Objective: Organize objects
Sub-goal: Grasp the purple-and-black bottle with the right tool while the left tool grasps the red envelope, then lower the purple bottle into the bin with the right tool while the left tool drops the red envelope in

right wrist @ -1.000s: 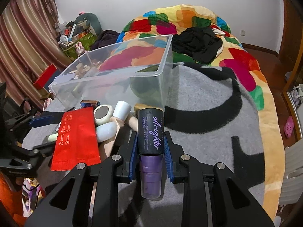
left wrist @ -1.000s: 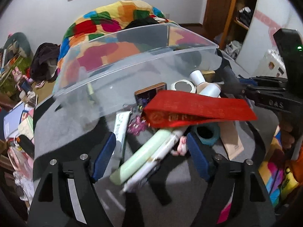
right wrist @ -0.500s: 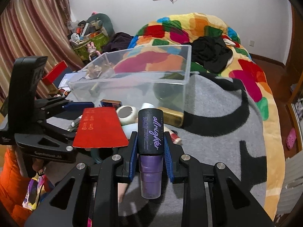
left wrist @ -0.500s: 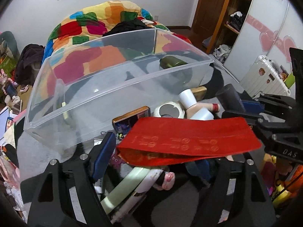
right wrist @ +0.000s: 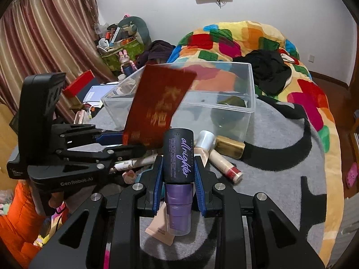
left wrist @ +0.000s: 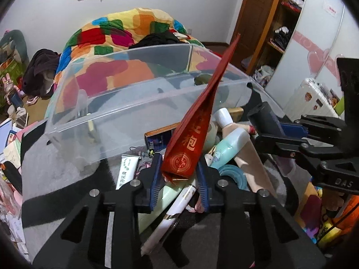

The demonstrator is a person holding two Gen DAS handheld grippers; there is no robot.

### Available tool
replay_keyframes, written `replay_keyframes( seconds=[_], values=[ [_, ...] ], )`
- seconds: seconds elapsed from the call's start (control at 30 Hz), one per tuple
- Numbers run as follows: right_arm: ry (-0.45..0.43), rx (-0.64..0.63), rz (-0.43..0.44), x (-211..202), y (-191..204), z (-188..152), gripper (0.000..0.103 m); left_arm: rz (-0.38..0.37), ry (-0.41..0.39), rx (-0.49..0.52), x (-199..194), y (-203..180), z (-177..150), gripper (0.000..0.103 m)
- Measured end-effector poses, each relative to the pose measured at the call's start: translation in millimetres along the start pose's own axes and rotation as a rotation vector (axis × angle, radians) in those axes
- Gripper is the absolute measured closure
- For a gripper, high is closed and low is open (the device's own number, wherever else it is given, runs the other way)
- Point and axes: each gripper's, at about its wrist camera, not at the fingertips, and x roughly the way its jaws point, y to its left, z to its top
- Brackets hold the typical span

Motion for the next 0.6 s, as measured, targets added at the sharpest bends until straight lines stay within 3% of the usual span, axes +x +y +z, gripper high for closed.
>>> replay_keyframes(
  seconds=[0.37,0.6],
  values=[
    [-0.002,0.048,-0.007,-1,-11,6,0.08,0.034,-0.115,-0.032,-36,-1,-7,0.075],
    [-0.051,0.045,-0.018,-8,-14,30,0.08,0.057,-0.186,-0.064,-60,7,1,0.075]
  ],
)
